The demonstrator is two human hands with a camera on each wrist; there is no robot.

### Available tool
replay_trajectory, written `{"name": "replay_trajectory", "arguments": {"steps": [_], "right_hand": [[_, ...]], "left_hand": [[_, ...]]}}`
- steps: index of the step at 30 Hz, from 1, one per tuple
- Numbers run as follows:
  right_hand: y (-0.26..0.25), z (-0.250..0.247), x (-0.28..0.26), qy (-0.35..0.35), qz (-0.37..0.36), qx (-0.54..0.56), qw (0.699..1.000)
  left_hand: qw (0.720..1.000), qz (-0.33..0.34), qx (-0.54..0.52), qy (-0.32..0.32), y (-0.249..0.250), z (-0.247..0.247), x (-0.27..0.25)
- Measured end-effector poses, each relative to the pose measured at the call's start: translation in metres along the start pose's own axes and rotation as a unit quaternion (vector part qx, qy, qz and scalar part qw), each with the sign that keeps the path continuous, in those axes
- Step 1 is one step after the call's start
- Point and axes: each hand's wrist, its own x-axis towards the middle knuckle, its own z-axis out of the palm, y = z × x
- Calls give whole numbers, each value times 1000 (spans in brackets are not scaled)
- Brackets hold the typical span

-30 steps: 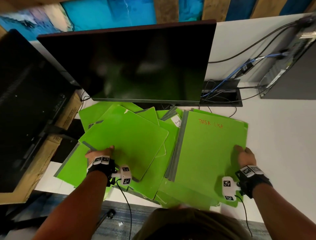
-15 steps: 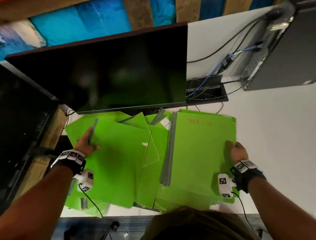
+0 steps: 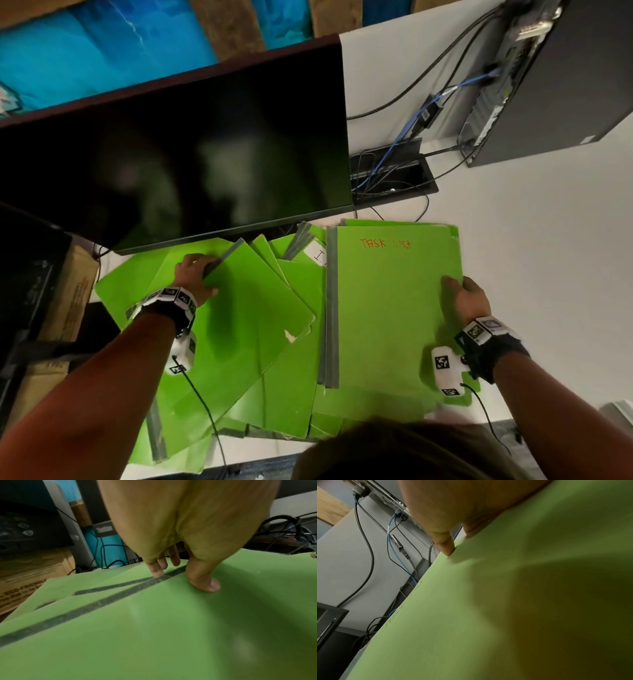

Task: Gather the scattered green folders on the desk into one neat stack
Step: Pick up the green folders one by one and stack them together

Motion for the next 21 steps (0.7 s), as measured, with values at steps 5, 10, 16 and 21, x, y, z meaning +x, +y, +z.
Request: {"name": "replay_trajectory", "arguments": {"steps": [5,10,16,21], "right_hand": [[3,2,3,10,2,-4,1000],[2,1,4,5,-5,-13,1000],[2,0,4,-1,-10,0,1000],[6,-1,7,-9,-12,2,1000]], "left_hand": [[999,31,-9,-26,9,-5,12],[998,23,33,-41,17,-17,15],[996,21,30,-84,13,-41,6],[993,81,30,-76,-5,-68,-18]]}}
